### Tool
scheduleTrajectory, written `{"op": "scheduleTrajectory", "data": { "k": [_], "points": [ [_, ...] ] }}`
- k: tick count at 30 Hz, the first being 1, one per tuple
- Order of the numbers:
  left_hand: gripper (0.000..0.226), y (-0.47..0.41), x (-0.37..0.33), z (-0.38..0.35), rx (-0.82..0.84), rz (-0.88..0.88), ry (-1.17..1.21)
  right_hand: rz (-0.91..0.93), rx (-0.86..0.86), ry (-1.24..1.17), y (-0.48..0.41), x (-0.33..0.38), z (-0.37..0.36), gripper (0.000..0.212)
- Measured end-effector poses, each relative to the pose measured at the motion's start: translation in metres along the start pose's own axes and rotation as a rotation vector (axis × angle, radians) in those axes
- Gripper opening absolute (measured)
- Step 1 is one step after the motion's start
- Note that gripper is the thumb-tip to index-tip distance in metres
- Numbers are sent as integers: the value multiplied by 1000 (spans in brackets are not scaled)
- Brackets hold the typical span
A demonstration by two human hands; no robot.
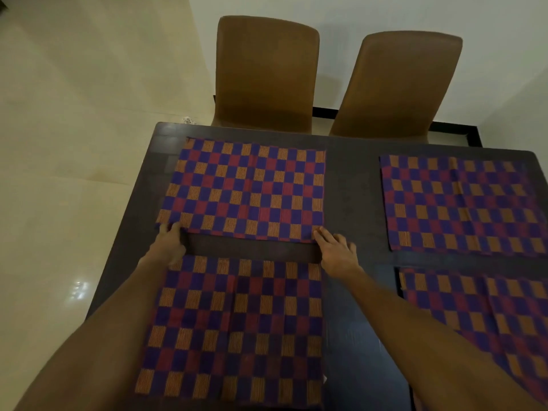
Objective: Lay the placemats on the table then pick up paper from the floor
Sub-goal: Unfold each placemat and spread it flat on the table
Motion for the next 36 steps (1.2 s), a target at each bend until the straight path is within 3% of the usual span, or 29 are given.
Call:
{"op": "scheduleTrajectory", "data": {
  "k": [5, 14, 20, 28, 36],
  "points": [
    [69, -25, 44, 17, 12, 110, -91, 15, -8, -5, -2, -3, -2, 76],
    [72, 6, 22, 16, 6, 149, -86, 25, 0, -4, -3, 0, 1, 75],
    [73, 37, 5, 23, -238, 115, -11, 6, -140, -145, 18, 6, 15, 73],
    [61, 87, -116, -36, -225, -171, -222, -10, -213, -152, 88, 9, 10, 58],
    [51, 162, -287, -133, -154, -534, -409, -191, -321, -278, 191, -79, -30, 54]
  ]
}}
Point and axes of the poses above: each hand's wrist, its own y-axis away from the middle knuckle, its own z-axis out of the back of the hand, x = y × z, the point moved 8 cm from there along -y, towards the middle knuckle, and after that the axes turned 11 degrees about x, right-handed, at the moved point
